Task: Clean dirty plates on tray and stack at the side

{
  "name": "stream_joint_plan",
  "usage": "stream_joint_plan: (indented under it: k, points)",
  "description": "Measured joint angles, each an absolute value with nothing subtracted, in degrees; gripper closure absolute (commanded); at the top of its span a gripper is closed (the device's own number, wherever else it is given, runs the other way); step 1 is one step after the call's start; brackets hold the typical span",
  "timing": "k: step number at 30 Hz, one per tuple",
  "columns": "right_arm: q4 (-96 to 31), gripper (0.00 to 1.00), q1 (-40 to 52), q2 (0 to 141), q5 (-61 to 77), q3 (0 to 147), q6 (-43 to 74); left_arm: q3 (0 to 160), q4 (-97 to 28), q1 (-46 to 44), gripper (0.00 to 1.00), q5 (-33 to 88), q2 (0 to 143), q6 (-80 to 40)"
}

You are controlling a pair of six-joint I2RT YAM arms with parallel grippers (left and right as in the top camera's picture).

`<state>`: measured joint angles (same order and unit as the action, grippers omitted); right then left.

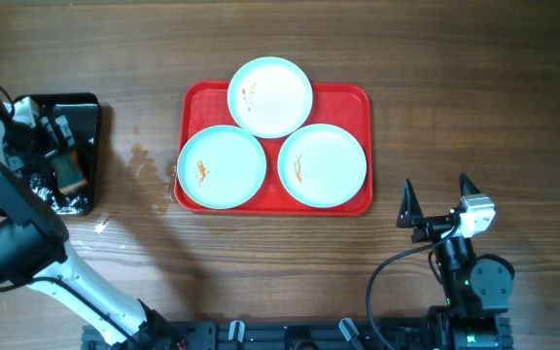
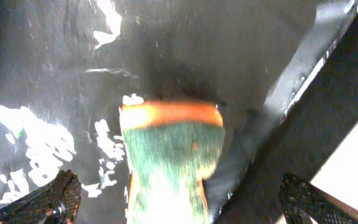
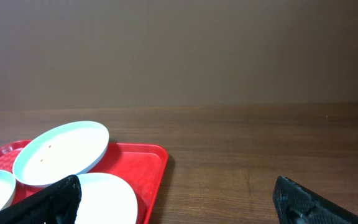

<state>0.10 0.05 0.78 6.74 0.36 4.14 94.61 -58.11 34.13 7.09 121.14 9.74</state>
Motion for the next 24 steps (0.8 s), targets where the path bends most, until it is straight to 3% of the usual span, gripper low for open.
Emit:
stream_joint_plan:
  k: [6, 9, 10, 11, 12, 13, 24]
  points:
    - [0.10, 0.00, 0.05, 0.78, 6.74, 0.36, 4.16, 93.49, -62.54, 34.13, 0.00, 6.85, 120.97, 6.48]
    - [0.08, 0.00, 0.05, 0.78, 6.76, 0.36, 4.16, 90.76, -59.88, 34.13, 0.07, 6.66, 120.97, 5.87]
    - [0.08, 0.00, 0.05, 0.78, 6.74, 0.36, 4.14, 90.56, -59.16, 34.13, 0.16, 6.66, 120.97, 5.69]
    - [0.08, 0.00, 0.05, 0.78, 6.74, 0.36, 4.16, 90.52, -57.91, 34.13, 0.39, 6.68, 120.97, 5.56]
    - [0.08, 0.00, 0.05, 0.78, 6.74, 0.36, 4.16, 90.52, -56.51, 34.13, 0.52, 6.68, 120.97, 5.23]
    - [0.08, 0.00, 0.05, 0.78, 6.74, 0.36, 4.16, 90.48, -56.01, 34.13, 0.54, 6.66, 120.97, 5.15]
    - [0.08, 0.00, 0.05, 0.78, 6.74, 0.36, 4.16, 90.48, -54.17, 34.13, 0.46, 5.80, 120.97, 5.26]
